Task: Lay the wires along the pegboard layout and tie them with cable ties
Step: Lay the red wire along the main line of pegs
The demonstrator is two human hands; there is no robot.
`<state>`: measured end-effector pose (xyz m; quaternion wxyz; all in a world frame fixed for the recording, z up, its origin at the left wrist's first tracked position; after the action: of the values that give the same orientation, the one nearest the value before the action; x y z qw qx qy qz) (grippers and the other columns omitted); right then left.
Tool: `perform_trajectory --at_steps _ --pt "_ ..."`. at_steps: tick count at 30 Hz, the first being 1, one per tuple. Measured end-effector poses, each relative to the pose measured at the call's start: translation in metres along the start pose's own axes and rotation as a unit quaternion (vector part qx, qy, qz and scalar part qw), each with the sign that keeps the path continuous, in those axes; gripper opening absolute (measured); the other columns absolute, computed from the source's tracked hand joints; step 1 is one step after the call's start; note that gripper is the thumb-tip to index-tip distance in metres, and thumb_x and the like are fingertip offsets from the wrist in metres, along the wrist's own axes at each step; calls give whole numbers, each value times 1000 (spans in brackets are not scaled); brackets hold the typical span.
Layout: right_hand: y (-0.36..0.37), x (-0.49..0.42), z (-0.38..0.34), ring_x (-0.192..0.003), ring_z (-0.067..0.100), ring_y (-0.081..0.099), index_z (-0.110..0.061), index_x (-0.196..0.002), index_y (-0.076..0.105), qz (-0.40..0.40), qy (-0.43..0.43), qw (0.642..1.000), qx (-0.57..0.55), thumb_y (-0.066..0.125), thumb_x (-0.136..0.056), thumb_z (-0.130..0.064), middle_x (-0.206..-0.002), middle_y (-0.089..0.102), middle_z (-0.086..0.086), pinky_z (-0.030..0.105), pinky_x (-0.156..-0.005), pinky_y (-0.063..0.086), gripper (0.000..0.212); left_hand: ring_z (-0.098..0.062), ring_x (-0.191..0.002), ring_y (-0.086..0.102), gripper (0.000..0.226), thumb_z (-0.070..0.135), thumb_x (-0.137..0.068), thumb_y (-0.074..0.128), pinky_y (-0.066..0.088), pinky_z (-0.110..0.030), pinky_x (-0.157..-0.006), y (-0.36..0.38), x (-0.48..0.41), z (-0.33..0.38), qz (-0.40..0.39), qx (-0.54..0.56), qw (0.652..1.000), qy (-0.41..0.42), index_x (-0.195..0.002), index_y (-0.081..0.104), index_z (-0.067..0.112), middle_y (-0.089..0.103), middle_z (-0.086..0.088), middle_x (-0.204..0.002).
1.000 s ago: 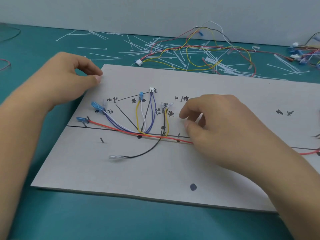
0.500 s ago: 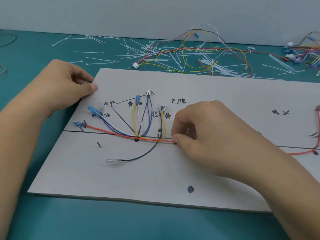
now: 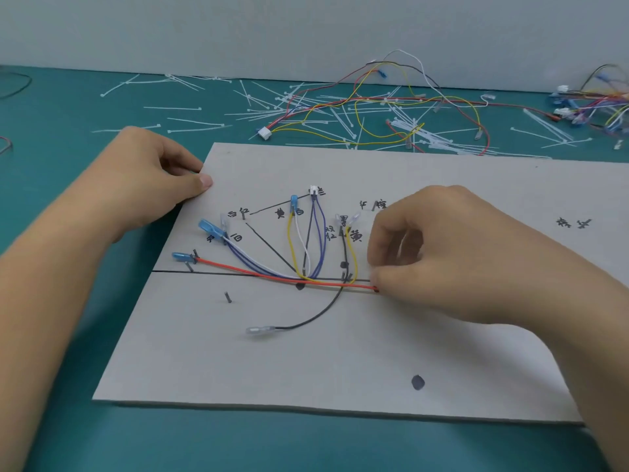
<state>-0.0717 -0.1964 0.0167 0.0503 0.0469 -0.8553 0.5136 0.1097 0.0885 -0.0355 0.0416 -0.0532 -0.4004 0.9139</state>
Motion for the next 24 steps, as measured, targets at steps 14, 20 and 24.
perform_trajectory --at_steps 14,20,24 --pt "18 -7 -5 -102 7 51 -37 -130 58 38 -17 998 38 68 -86 -45 -113 55 -17 40 -95 50 46 -11 -72 63 7 37 -88 81 43 -25 -65 -3 2 4 -4 -13 1000 -7 -92 77 32 75 11 -91" --pt "19 -9 -3 -102 8 51 -36 -132 59 37 -19 998 39 66 -88 -43 -113 55 -15 39 -94 49 45 -7 -69 59 12 42 -87 81 43 -28 -65 -2 3 3 21 -37 999 2 -95 74 35 71 18 -94" --pt "17 -6 -1 -99 5 52 -42 -125 56 56 -28 998 1 63 -88 -38 -108 56 -19 34 -88 48 38 -2 -59 55 18 48 -83 80 44 -26 -60 -9 9 12 56 -19 995 77 -99 72 43 69 21 -95"
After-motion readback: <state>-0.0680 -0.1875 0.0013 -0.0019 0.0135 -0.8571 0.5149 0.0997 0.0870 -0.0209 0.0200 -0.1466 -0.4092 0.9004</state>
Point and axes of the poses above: each hand's wrist, its own x-axis away from the middle knuckle, its own y-axis out of the palm, z = x × y, the point moved 1 cm from there along -x, towards the middle knuckle
